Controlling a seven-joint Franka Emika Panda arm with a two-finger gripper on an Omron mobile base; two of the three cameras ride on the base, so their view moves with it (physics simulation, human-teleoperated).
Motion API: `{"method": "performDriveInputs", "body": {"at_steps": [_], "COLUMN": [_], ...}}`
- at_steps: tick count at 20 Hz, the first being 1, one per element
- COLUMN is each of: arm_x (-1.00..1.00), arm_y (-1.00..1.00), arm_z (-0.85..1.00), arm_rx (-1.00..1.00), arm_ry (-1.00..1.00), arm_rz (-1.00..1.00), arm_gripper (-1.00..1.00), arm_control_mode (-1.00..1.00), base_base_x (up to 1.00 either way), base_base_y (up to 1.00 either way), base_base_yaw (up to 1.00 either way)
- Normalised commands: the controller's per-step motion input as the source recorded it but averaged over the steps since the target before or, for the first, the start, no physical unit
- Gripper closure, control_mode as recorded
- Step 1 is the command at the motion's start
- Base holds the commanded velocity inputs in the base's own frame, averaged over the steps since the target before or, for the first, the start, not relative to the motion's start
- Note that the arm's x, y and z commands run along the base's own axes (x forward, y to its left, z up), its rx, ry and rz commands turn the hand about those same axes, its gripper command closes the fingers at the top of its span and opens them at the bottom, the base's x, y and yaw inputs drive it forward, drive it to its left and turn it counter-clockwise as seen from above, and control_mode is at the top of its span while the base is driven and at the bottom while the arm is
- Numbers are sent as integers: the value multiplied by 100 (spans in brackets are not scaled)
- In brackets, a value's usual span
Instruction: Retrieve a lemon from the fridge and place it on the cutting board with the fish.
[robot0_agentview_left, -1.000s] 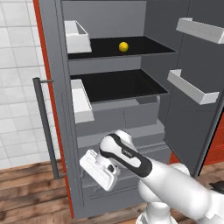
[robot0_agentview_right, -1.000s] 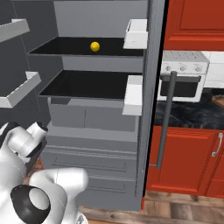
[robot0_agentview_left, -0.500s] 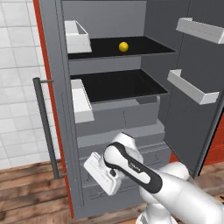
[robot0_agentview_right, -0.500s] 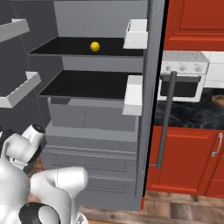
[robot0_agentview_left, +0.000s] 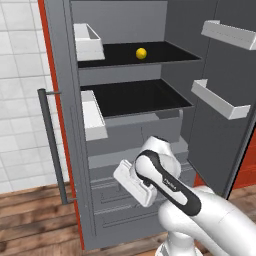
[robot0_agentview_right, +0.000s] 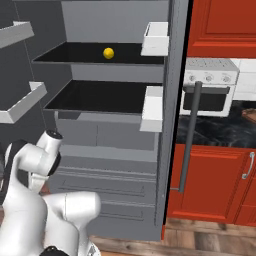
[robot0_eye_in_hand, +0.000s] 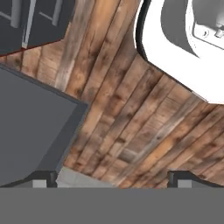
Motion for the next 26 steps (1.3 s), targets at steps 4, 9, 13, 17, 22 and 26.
{"method": "performDriveInputs", "body": {"at_steps": [4,9,13,17,22,26], "arm_x": [77,82,76,32,7,-5], "arm_y": [-95,-91,-73,-35,-33,-22], "arm_z": [2,0,0,0,0,0], "arm_rx": [0,0,-9,-41,-47,-28], "arm_ry": [-23,-27,-21,-23,-25,-25], "arm_rz": [21,33,47,56,52,36], "arm_gripper": [-100,-100,-100,-100,-100,-100], "arm_control_mode": [-100,-100,-100,-100,-100,-100], "base_base_x": [0,0,0,0,0,0], "base_base_y": [0,0,0,0,0,0], "base_base_yaw": [0,0,0,0,0,0]}}
